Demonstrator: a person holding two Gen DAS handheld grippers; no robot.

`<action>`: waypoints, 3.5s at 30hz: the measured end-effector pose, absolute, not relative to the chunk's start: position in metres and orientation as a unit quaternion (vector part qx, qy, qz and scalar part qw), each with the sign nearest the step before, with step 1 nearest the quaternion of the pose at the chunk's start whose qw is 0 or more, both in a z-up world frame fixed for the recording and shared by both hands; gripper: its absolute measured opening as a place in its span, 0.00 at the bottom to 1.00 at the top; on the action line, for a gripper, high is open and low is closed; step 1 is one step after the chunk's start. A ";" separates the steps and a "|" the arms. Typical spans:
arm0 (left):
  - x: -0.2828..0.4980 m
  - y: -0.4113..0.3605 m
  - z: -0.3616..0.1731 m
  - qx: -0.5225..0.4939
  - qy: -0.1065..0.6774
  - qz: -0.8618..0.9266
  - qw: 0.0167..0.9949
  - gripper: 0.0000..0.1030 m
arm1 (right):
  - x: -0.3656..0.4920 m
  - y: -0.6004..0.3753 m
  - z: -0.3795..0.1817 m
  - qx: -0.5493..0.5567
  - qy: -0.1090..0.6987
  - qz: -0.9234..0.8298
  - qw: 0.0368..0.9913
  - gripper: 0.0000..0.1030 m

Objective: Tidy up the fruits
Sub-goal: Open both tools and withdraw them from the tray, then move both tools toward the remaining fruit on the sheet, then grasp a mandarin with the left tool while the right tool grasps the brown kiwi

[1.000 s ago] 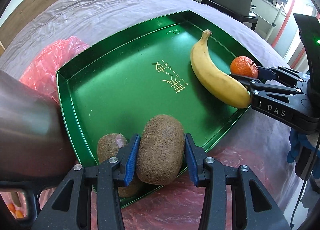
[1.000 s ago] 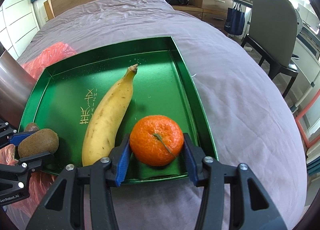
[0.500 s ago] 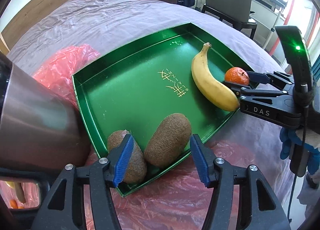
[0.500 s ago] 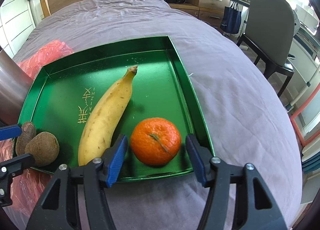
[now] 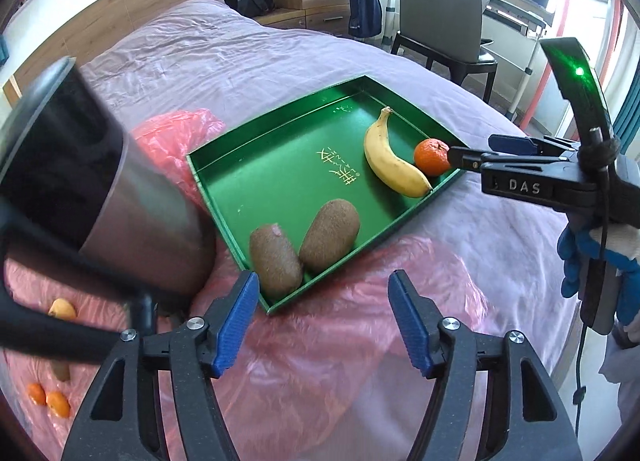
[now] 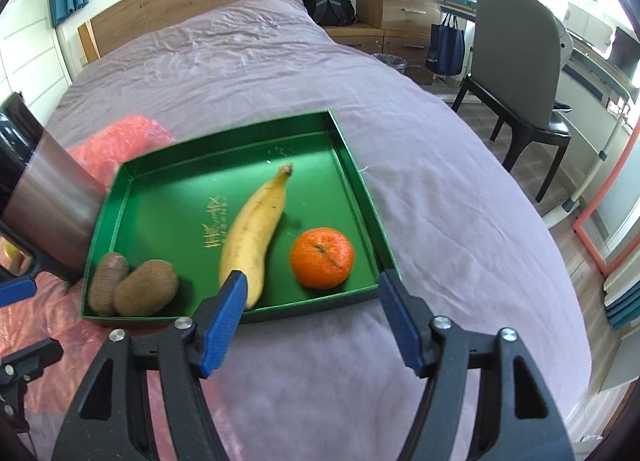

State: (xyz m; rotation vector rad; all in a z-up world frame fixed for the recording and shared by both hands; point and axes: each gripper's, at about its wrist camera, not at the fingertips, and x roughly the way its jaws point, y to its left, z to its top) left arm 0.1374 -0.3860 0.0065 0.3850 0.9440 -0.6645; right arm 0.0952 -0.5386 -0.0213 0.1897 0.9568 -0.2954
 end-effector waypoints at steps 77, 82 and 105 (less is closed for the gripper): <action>0.202 0.050 -0.083 0.029 0.476 -0.111 0.872 0.77 | 0.263 -0.018 -0.077 -0.008 0.527 0.209 0.823 0.95; 0.213 0.050 -0.094 0.027 0.480 -0.116 0.869 0.68 | 0.283 -0.016 -0.095 0.009 0.540 0.198 0.818 0.84; 0.232 0.030 -0.127 0.080 0.488 -0.115 0.861 0.49 | 0.301 0.009 -0.137 -0.027 0.566 0.183 0.803 0.41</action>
